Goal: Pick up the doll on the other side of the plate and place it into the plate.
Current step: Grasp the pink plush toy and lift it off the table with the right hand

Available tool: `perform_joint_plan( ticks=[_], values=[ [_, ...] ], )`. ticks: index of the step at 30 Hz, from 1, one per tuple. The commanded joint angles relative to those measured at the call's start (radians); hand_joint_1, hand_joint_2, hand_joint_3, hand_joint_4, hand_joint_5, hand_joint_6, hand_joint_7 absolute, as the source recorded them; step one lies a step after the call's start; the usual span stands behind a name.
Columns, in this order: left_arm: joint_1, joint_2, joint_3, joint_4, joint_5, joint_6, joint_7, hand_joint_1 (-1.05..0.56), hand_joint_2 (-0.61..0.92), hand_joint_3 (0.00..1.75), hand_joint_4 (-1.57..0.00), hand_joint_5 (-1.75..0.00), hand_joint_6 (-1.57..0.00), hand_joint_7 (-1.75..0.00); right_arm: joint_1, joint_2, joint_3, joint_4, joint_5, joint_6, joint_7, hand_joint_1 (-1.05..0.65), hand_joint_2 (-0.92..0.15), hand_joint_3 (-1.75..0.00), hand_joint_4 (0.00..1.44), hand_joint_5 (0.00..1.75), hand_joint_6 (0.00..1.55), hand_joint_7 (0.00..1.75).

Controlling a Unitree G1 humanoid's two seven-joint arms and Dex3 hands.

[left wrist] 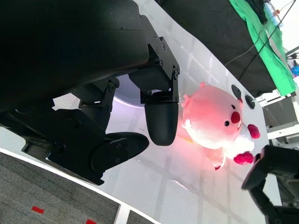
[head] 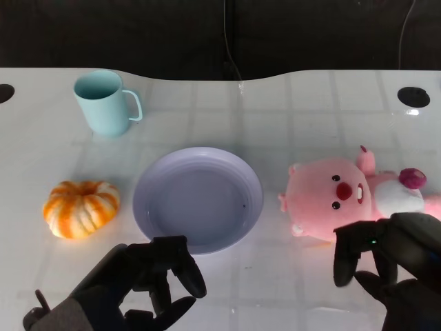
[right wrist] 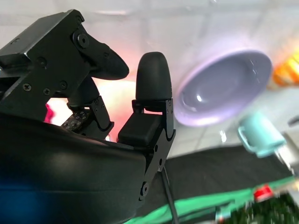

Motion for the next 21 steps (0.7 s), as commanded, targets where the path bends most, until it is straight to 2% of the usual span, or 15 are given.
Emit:
perform_joint_plan(
  ticks=[1, 4, 6, 7, 10, 12, 16, 21],
  values=[
    [0.003, 0.011, 0.008, 0.010, -0.010, -0.003, -0.004, -0.17, 0.65, 0.85, -0.70, -1.75, -0.66, -1.39, 0.016, 0.025, -0.026, -0.021, 0.016, 0.013, -0.042, -0.04, -0.44, -0.92, 0.89, 1.19, 0.91, 0.69],
    [0.002, 0.011, 0.008, 0.014, -0.008, -0.007, -0.003, -0.18, 0.65, 0.85, -0.70, -1.75, -0.66, -1.39, 0.022, 0.038, -0.034, -0.040, 0.011, 0.020, -0.067, -0.11, -0.58, -0.61, 0.83, 0.93, 0.85, 0.41],
    [0.003, 0.011, 0.008, 0.013, -0.009, -0.003, -0.003, -0.18, 0.65, 0.85, -0.70, -1.75, -0.66, -1.39, 0.024, 0.041, -0.039, -0.049, 0.006, 0.021, -0.078, -0.12, -0.62, -0.53, 0.82, 0.87, 0.84, 0.34],
    [0.003, 0.012, 0.008, 0.010, -0.008, 0.001, -0.004, -0.18, 0.66, 0.85, -0.70, -1.75, -0.66, -1.39, 0.023, 0.040, -0.045, -0.060, -0.005, 0.026, -0.084, -0.19, -0.68, -0.43, 0.71, 0.77, 0.73, 0.25],
    [0.002, 0.014, 0.008, 0.009, -0.007, 0.003, -0.006, -0.18, 0.66, 0.85, -0.69, -1.75, -0.66, -1.38, 0.020, 0.039, -0.058, -0.078, -0.025, 0.029, -0.103, -0.32, -0.85, -0.14, 0.58, 0.59, 0.58, 0.10],
    [0.002, 0.014, 0.008, 0.011, -0.008, 0.000, -0.006, -0.18, 0.66, 0.85, -0.69, -1.75, -0.66, -1.38, 0.018, 0.040, -0.066, -0.085, -0.024, 0.031, -0.106, -0.36, -0.88, -0.08, 0.51, 0.55, 0.53, 0.06],
    [0.005, 0.013, 0.008, 0.013, -0.008, -0.007, -0.005, -0.17, 0.66, 0.85, -0.69, -1.75, -0.66, -1.38, 0.016, 0.023, -0.080, -0.101, -0.033, 0.049, -0.094, -0.45, -0.91, -0.03, 0.29, 0.48, 0.37, 0.00],
    [0.006, 0.014, 0.002, 0.010, 0.008, -0.009, 0.001, -0.19, 0.66, 0.84, -0.70, -1.75, -0.66, -1.38, 0.004, 0.002, -0.100, -0.120, -0.070, 0.087, -0.079, -0.53, -0.92, -0.01, 0.19, 0.47, 0.25, 0.00]
  ],
)
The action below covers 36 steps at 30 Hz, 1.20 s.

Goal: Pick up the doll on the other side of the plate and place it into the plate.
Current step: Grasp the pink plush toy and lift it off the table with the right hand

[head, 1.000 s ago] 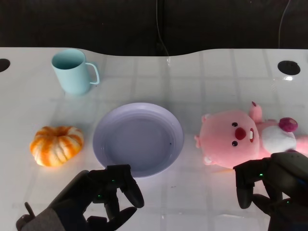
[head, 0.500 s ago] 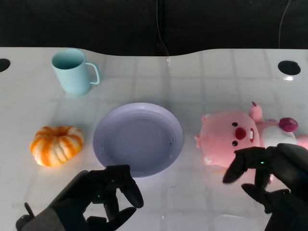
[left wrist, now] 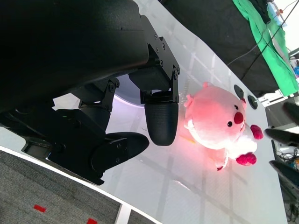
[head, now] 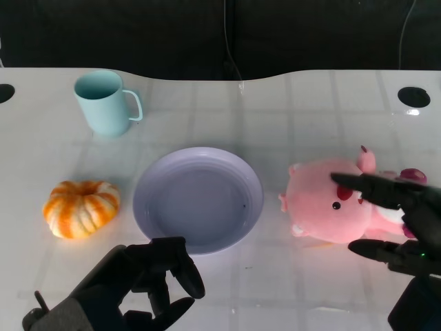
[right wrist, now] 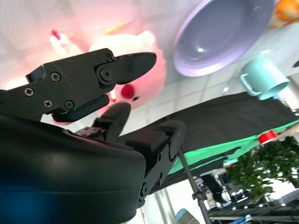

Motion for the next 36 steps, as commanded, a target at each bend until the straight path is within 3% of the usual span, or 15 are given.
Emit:
perform_joint_plan(
  ticks=[1, 6, 14, 24, 36],
  values=[
    [0.005, 0.014, -0.001, -0.001, 0.011, -0.009, 0.003, -0.19, 0.66, 0.84, -0.70, -1.75, -0.66, -1.38, -0.016, -0.029, -0.026, -0.031, -0.025, 0.036, 0.017, -0.55, -0.91, -0.01, 0.15, 0.47, 0.22, 0.00],
    [0.007, 0.015, -0.011, -0.010, 0.035, -0.011, 0.009, -0.18, 0.66, 0.83, -0.68, -1.75, -0.66, -1.38, -0.031, -0.063, -0.047, -0.072, -0.052, 0.121, 0.087, -0.59, -0.90, 0.00, 0.02, 0.44, 0.14, 0.00],
    [0.014, 0.012, -0.007, -0.025, 0.032, -0.006, 0.004, -0.18, 0.65, 0.83, -0.67, -1.75, -0.66, -1.38, -0.091, -0.148, -0.014, -0.069, -0.169, 0.203, 0.204, -0.69, -0.89, 0.00, 0.00, 0.29, 0.12, 0.02],
    [0.021, 0.017, -0.002, -0.021, 0.040, -0.019, 0.004, -0.19, 0.65, 0.84, -0.67, -1.75, -0.66, -1.38, -0.218, -0.195, 0.096, 0.147, -0.262, 0.181, 0.238, -0.75, -0.91, -0.01, 0.01, 0.29, 0.13, 0.02],
    [0.026, 0.015, -0.004, -0.019, 0.039, -0.032, 0.004, -0.18, 0.64, 0.86, -0.67, -1.75, -0.66, -1.38, -0.395, -0.168, 0.218, 0.470, -0.283, 0.182, 0.232, -0.73, -0.92, -0.01, 0.00, 0.30, 0.13, 0.01]
  ],
)
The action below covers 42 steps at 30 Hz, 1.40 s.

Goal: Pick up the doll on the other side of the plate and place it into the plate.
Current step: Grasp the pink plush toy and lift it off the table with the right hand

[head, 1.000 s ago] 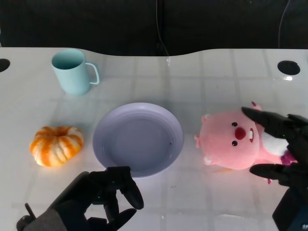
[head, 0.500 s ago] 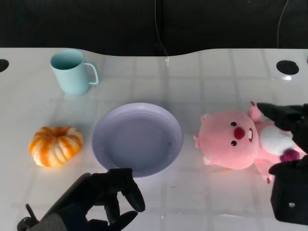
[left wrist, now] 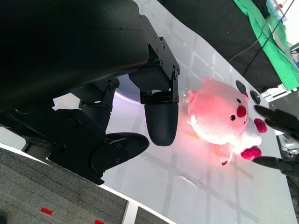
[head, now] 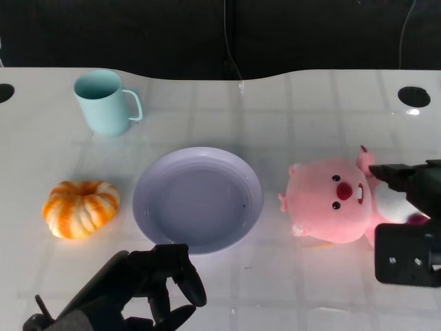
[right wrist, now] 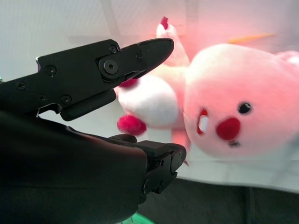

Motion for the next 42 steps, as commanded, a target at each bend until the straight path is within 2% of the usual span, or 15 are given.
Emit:
perform_joint_plan(
  ticks=[1, 8, 16, 20, 23, 24, 25, 26, 28, 30, 33, 34, 36, 40, 42],
  values=[
    [0.005, 0.010, 0.004, -0.004, 0.000, -0.006, 0.005, -0.18, 0.64, 0.86, -0.67, -1.75, -0.66, -1.38, -0.053, 0.005, 0.026, 0.081, -0.003, 0.009, -0.002, -0.74, -0.92, -0.01, 0.00, 0.30, 0.13, 0.00],
    [0.014, 0.007, -0.002, -0.028, 0.005, 0.014, 0.004, -0.20, 0.64, 0.87, -0.68, -1.75, -0.66, -1.38, -0.188, 0.056, 0.112, 0.356, -0.001, -0.023, -0.055, -0.74, -0.92, -0.03, 0.06, 0.17, 0.15, 0.00],
    [0.025, 0.006, -0.009, -0.051, 0.023, 0.026, 0.010, -0.20, 0.63, 0.87, -0.66, -1.75, -0.66, -1.38, -0.322, 0.153, 0.203, 0.671, 0.010, -0.054, -0.125, -0.78, -0.92, -0.10, 0.17, 0.15, 0.30, 0.05],
    [0.032, 0.003, -0.014, -0.060, 0.031, 0.022, 0.014, -0.21, 0.63, 0.88, -0.65, -1.75, -0.66, -1.39, -0.369, 0.206, 0.239, 0.831, -0.002, -0.077, -0.251, -0.59, -0.92, -0.09, 0.48, 0.12, 0.55, 0.05],
    [0.035, 0.000, -0.018, -0.075, 0.036, 0.038, 0.014, -0.22, 0.62, 0.89, -0.66, -1.75, -0.66, -1.40, -0.370, 0.233, 0.222, 0.915, 0.023, -0.134, -0.448, -0.35, -0.92, -0.04, 0.88, 0.10, 0.97, 0.08],
    [0.036, -0.001, -0.019, -0.081, 0.038, 0.044, 0.014, -0.22, 0.62, 0.89, -0.66, -1.75, -0.66, -1.40, -0.369, 0.235, 0.218, 0.932, 0.029, -0.156, -0.510, -0.31, -0.92, -0.03, 0.99, 0.13, 1.05, 0.09],
    [0.038, -0.001, -0.019, -0.085, 0.039, 0.044, 0.015, -0.23, 0.62, 0.89, -0.67, -1.75, -0.66, -1.41, -0.369, 0.234, 0.219, 0.942, 0.029, -0.168, -0.551, -0.30, -0.92, -0.02, 1.07, 0.19, 1.10, 0.08],
    [0.039, -0.001, -0.020, -0.086, 0.040, 0.042, 0.015, -0.22, 0.62, 0.89, -0.66, -1.75, -0.66, -1.41, -0.372, 0.232, 0.224, 0.951, 0.028, -0.176, -0.578, -0.29, -0.92, -0.08, 1.07, 0.32, 1.13, 0.05],
    [0.041, -0.002, -0.021, -0.089, 0.040, 0.038, 0.014, -0.22, 0.62, 0.90, -0.66, -1.75, -0.66, -1.41, -0.376, 0.225, 0.230, 0.963, 0.029, -0.195, -0.612, -0.30, -0.92, -0.21, 0.90, 0.83, 1.17, 0.03],
    [0.044, -0.002, -0.024, -0.091, 0.041, 0.035, 0.014, -0.22, 0.62, 0.90, -0.66, -1.75, -0.66, -1.41, -0.378, 0.215, 0.235, 0.972, 0.028, -0.215, -0.643, -0.29, -0.92, -0.27, 0.83, 1.08, 1.21, 0.04],
    [0.045, -0.004, -0.027, -0.088, 0.045, 0.031, 0.017, -0.22, 0.61, 0.91, -0.65, -1.75, -0.65, -1.42, -0.374, 0.204, 0.225, 0.960, 0.036, -0.221, -0.697, -0.27, -0.92, -0.23, 0.81, 1.30, 1.27, 0.10],
    [0.045, -0.006, -0.028, -0.086, 0.045, 0.028, 0.018, -0.22, 0.60, 0.91, -0.66, -1.75, -0.65, -1.41, -0.371, 0.201, 0.220, 0.948, 0.036, -0.210, -0.714, -0.27, -0.92, -0.18, 0.79, 1.50, 1.23, 0.22],
    [0.043, -0.008, -0.028, -0.083, 0.043, 0.027, 0.018, -0.22, 0.60, 0.92, -0.66, -1.75, -0.65, -1.41, -0.362, 0.200, 0.203, 0.920, 0.037, -0.189, -0.788, -0.25, -0.90, -0.11, 0.80, 1.68, 1.02, 0.68],
    [0.037, -0.010, -0.026, -0.077, 0.037, 0.034, 0.013, -0.20, 0.59, 0.93, -0.66, -1.75, -0.66, -1.40, -0.346, 0.197, 0.158, 0.879, 0.068, -0.190, -0.868, -0.20, -0.90, -0.07, 0.82, 1.74, 0.93, 0.98],
    [0.034, -0.011, -0.025, -0.073, 0.037, 0.037, 0.012, -0.19, 0.59, 0.93, -0.66, -1.75, -0.65, -1.40, -0.345, 0.191, 0.148, 0.870, 0.078, -0.204, -0.886, -0.18, -0.90, -0.07, 0.83, 1.75, 0.82, 1.28]
  ],
)
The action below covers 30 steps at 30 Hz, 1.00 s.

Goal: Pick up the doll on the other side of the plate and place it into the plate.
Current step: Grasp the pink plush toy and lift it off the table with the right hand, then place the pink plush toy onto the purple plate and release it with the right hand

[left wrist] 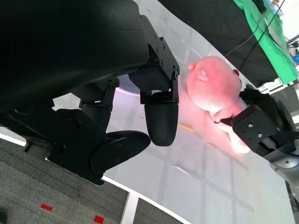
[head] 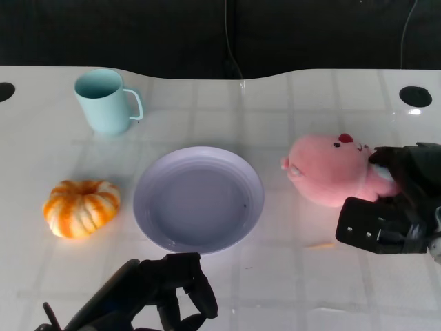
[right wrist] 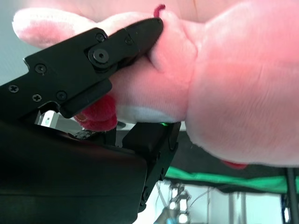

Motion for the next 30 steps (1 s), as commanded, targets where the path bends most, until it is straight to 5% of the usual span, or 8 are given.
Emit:
perform_joint_plan(
  ticks=[1, 9, 12, 15, 30],
  values=[
    [-0.010, 0.004, 0.007, 0.011, -0.005, 0.006, 0.011, -0.19, 0.59, 0.93, -0.66, -1.75, -0.65, -1.40, 0.005, -0.020, -0.033, -0.020, 0.029, -0.017, -0.038, -0.18, -0.90, -0.07, 0.84, 1.75, 0.81, 1.34],
    [-0.022, -0.002, 0.002, 0.039, 0.000, -0.009, 0.016, -0.18, 0.60, 0.92, -0.66, -1.75, -0.65, -1.40, -0.016, -0.016, -0.055, -0.092, 0.064, -0.087, -0.022, -0.19, -0.91, -0.14, 0.90, 1.75, 0.72, 1.73],
    [-0.032, -0.005, 0.000, 0.060, 0.006, -0.026, 0.021, -0.18, 0.60, 0.91, -0.66, -1.75, -0.65, -1.40, -0.036, -0.013, -0.068, -0.146, 0.097, -0.122, 0.041, -0.16, -0.42, -1.03, 0.90, 1.75, 0.77, 1.71],
    [-0.039, -0.009, -0.001, 0.075, 0.010, -0.029, 0.022, -0.18, 0.60, 0.91, -0.66, -1.75, -0.64, -1.41, -0.067, 0.004, -0.087, -0.211, 0.144, -0.131, 0.142, -0.19, -0.32, -1.30, 0.93, 1.75, 0.77, 1.74],
    [-0.041, -0.016, -0.006, 0.118, 0.022, -0.075, 0.036, -0.20, 0.63, 0.85, -0.66, -1.75, -0.64, -1.39, -0.245, 0.157, -0.019, -0.189, 0.130, -0.106, 0.294, -0.23, -0.34, -1.22, 0.96, 1.75, 0.82, 1.67]
  ],
)
